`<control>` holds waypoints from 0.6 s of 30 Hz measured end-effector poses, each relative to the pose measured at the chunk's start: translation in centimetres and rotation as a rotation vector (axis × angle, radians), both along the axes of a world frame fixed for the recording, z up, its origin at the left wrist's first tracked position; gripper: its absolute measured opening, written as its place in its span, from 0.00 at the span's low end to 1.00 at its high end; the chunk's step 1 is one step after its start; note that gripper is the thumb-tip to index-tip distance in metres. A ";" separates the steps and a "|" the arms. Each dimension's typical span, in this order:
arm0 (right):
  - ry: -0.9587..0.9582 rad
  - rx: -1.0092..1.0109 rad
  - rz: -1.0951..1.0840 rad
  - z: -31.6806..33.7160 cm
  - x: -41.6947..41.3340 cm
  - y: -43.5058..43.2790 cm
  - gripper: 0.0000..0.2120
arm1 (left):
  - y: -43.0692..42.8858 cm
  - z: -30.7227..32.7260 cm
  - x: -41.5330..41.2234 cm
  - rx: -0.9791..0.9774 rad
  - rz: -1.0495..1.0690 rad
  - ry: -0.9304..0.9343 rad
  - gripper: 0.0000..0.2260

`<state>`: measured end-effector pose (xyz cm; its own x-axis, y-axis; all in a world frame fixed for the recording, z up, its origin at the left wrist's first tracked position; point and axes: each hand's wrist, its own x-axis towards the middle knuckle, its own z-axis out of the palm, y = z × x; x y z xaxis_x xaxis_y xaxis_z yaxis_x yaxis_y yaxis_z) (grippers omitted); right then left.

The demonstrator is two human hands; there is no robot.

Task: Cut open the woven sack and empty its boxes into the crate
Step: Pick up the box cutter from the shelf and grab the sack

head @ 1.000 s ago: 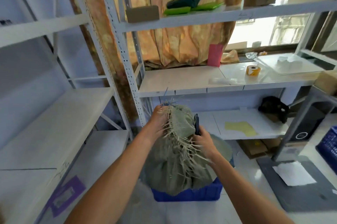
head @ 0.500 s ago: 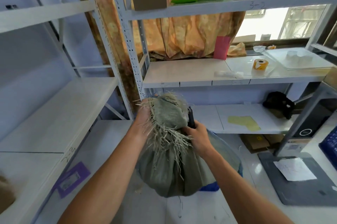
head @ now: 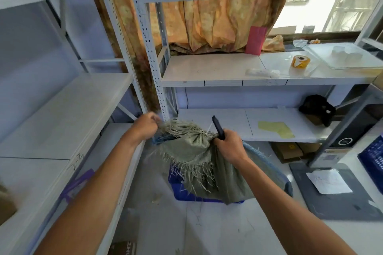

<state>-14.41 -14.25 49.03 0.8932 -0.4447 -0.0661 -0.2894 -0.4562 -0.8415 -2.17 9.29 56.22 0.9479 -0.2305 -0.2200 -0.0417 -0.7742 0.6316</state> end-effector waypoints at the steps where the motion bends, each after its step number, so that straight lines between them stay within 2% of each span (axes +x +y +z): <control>1: 0.007 -0.037 -0.004 -0.2 0.1 0.1 0.11 | -1.0 0.4 -0.4 -0.055 0.046 -0.122 0.19; 2: 0.011 -0.066 -0.005 -0.4 0.2 0.1 0.11 | -2.2 0.9 -1.3 -0.110 0.047 -0.241 0.19; 4: 0.028 -0.079 -0.014 -1.0 0.5 0.2 0.09 | -5.1 1.6 -3.5 -0.146 -0.094 -0.387 0.18; 6: 0.032 -0.081 -0.028 -1.2 0.7 0.4 0.06 | -7.9 0.7 -5.3 -0.034 -0.324 -0.388 0.16; 8: 0.024 -0.085 -0.043 -1.4 0.8 0.3 0.03 | -9.8 -1.7 -5.8 0.129 -0.462 -0.311 0.16; 10: 0.019 -0.081 -0.050 -1.5 0.6 0.0 0.03 | -10.6 -3.9 -5.9 0.214 -0.475 -0.284 0.17; 15: 0.006 -0.040 -0.120 -2.5 -0.2 -0.7 0.03 | -11.0 -6.5 -5.7 0.315 -0.441 -0.348 0.22; 17: -0.007 -0.020 -0.143 -3.1 -0.2 -0.4 0.02 | -11.1 -7.0 -5.6 0.372 -0.369 -0.286 0.26; 18: -0.020 -0.013 -0.146 -3.4 -0.1 -0.2 0.01 | -11.1 -7.2 -5.4 0.360 -0.330 -0.190 0.26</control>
